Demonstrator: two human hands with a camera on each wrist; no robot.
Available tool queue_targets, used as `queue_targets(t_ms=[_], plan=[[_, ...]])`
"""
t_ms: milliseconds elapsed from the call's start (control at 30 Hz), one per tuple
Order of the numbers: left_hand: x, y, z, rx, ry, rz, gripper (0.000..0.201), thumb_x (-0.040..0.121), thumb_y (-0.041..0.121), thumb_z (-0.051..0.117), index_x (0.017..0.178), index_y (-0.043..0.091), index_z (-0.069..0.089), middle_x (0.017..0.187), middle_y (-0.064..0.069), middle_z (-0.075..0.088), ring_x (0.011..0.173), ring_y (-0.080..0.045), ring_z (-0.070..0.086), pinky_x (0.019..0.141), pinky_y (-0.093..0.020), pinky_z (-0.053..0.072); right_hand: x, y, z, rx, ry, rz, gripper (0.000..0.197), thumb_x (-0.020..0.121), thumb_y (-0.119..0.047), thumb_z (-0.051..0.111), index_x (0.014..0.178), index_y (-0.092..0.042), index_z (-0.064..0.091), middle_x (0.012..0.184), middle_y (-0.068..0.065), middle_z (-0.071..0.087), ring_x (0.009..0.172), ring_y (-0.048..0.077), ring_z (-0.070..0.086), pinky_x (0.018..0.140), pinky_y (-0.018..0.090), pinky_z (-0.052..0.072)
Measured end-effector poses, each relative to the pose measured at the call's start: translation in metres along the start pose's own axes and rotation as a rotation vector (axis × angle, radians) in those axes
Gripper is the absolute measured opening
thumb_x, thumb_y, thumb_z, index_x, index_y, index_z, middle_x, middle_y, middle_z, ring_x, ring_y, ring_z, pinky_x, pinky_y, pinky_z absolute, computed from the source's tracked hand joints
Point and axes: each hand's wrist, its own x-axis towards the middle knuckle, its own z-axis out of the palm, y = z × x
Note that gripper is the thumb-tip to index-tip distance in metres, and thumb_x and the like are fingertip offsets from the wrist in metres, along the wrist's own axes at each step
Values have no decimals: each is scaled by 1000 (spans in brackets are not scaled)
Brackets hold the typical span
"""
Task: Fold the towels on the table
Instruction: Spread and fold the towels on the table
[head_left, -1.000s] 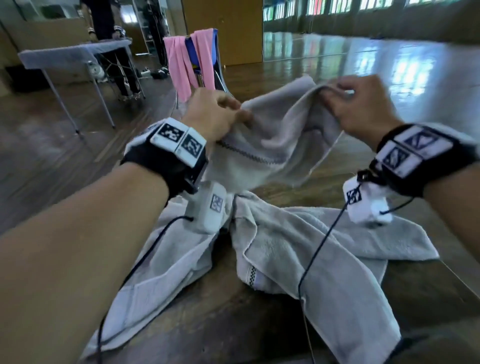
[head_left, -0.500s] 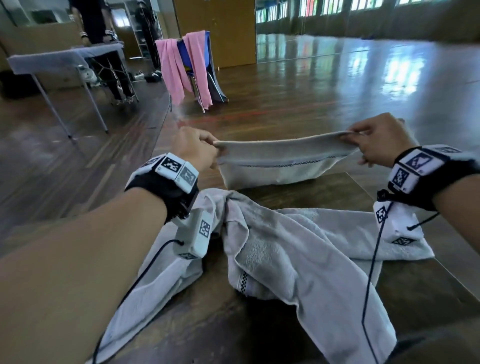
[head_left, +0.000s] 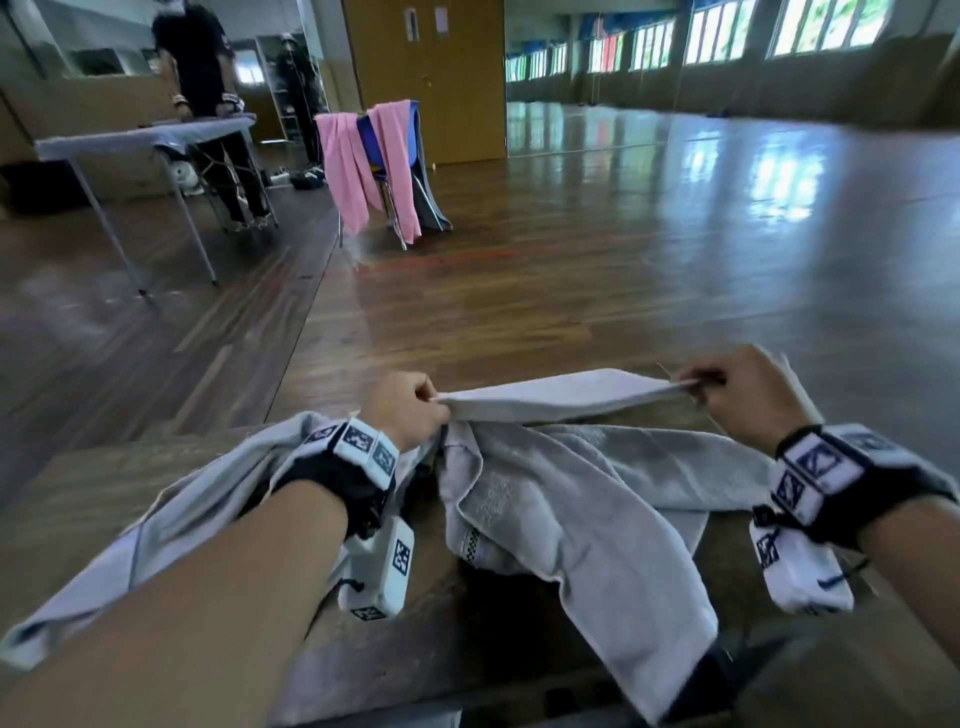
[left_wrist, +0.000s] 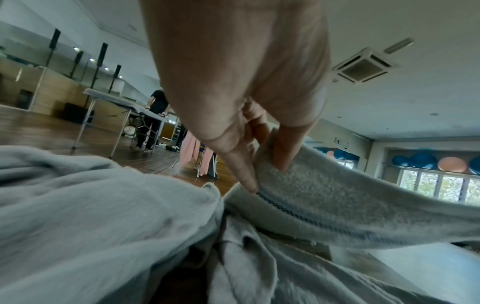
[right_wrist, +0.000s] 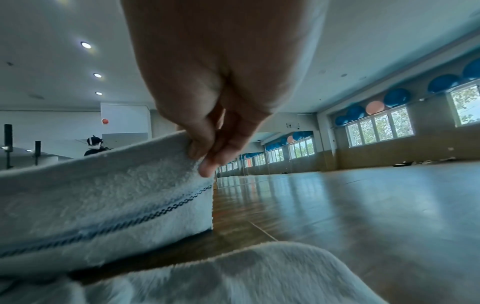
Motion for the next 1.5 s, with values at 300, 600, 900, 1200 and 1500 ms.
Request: queue_targets(t_ms=[300, 600, 900, 1200, 1500], plan=[[-106, 1, -41, -441, 15, 32, 38, 80, 2, 62, 54, 16, 38, 46, 19, 52, 46, 4, 47, 52, -12, 36, -119, -36, -82, 454, 32, -118, 31, 87, 0, 73, 85, -30, 75, 81, -16, 75, 80, -1, 69, 71, 6, 48], [-167, 22, -97, -603, -264, -49, 16, 67, 13, 58, 52, 17, 63, 57, 5, 58, 51, -8, 50, 45, -19, 41, -157, -62, -167, 593, -415, -35, 16, 76, -35, 76, 90, -28, 78, 77, 4, 74, 68, 14, 69, 59, 25, 58], [-142, -7, -41, -472, -295, -184, 21, 88, 19, 67, 68, 17, 70, 71, -4, 64, 66, -20, 59, 57, -26, 47, -138, -33, -93, 254, -347, 123, 9, 90, -19, 75, 82, -21, 76, 71, 10, 74, 63, 27, 70, 54, 40, 58], [1, 6, -6, -134, 123, 57, 7, 88, 22, 70, 84, 18, 73, 77, 3, 66, 66, -5, 55, 51, -7, 38, -29, 8, -7, 103, -54, 188, 35, 86, -25, 78, 58, -22, 58, 51, -2, 55, 53, 11, 52, 55, 27, 36], [104, -5, 72, 170, -82, -49, 7, 91, 27, 67, 89, 23, 72, 85, -2, 65, 76, -17, 53, 59, -21, 37, 56, 48, 94, -119, -378, 192, 11, 88, -21, 74, 81, -23, 66, 89, 9, 68, 72, 20, 60, 59, 21, 40]])
